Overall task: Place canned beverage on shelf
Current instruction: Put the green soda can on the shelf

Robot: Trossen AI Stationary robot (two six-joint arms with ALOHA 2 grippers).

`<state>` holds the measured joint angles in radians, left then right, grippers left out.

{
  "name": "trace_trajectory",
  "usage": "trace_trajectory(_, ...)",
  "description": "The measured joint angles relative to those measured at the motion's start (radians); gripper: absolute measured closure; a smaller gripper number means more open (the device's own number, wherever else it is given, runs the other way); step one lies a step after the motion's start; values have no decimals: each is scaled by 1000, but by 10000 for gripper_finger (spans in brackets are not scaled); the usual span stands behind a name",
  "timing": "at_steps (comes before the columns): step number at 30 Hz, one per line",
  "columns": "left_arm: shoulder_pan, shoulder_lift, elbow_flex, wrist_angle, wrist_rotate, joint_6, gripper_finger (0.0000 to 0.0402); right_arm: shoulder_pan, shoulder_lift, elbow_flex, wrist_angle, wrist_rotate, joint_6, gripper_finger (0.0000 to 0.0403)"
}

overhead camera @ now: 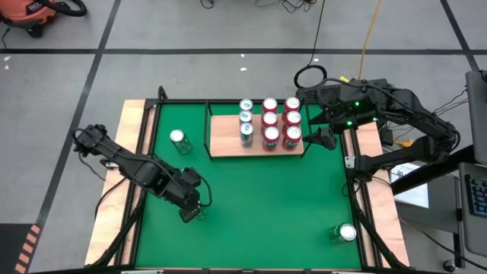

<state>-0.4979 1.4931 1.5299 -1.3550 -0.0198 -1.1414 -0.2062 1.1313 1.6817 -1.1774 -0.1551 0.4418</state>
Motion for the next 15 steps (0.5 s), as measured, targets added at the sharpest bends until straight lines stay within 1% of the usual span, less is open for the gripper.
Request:
trace_trajectory(5,0,33,0,16,1,-38,86,4,-1,0,-1,-3,18,10)
trace_trajectory(10,0,93,0,-35,-14,-83,86,29,-1,0,-10,-5,21,10)
trace_trajectory(15,0,128,0,42,-7,-83,86,53,-1,0,-35,-4,55,10)
